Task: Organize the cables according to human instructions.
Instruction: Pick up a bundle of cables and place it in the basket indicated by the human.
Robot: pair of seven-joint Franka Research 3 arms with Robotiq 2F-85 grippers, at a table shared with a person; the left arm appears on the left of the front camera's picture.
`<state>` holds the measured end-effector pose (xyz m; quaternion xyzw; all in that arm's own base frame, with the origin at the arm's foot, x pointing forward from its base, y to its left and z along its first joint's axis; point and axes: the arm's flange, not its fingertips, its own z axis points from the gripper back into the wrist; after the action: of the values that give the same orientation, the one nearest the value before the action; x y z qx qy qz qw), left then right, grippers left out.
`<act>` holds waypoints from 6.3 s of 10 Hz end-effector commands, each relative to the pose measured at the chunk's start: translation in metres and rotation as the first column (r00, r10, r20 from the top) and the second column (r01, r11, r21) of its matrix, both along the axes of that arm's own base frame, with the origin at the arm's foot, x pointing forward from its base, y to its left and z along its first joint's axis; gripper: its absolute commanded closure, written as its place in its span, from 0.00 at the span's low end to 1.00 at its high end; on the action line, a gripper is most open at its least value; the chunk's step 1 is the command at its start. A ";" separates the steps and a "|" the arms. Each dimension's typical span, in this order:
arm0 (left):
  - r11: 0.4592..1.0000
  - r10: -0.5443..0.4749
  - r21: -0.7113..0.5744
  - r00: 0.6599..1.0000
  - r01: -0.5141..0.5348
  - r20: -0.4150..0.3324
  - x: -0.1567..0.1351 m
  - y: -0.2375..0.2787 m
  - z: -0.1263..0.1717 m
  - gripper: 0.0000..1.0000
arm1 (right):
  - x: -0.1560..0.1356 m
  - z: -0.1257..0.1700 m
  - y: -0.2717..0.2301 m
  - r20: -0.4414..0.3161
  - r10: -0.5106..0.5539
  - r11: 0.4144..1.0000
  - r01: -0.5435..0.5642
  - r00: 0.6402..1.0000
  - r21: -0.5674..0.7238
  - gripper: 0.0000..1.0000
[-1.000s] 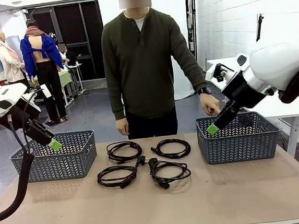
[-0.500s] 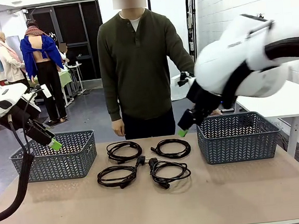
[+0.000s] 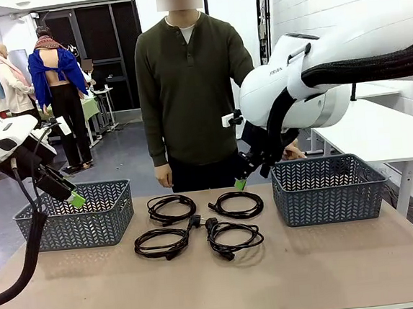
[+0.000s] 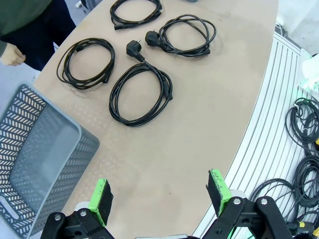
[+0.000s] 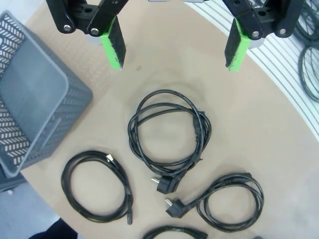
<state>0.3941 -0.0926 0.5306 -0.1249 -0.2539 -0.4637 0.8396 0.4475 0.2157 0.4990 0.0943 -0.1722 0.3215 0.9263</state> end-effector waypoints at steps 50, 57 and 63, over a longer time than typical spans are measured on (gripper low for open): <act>1.000 -0.012 -0.018 1.000 0.012 0.000 0.002 0.002 0.000 0.00 | 0.098 -0.192 0.149 -0.267 -0.291 0.938 0.218 0.919 -0.270 1.00; 1.000 -0.012 -0.018 1.000 0.012 0.000 0.002 0.002 0.000 0.00 | 0.068 -0.159 0.144 -0.221 -0.279 0.941 0.221 0.934 -0.255 1.00; 1.000 -0.012 -0.018 1.000 0.012 0.000 0.002 0.002 0.000 0.00 | 0.035 -0.047 0.110 -0.309 0.162 0.918 -0.258 0.937 -0.302 1.00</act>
<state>0.3941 -0.0930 0.5306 -0.1242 -0.2536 -0.4637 0.8398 0.4795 0.3412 0.4447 -0.0101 0.0133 0.3754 0.9267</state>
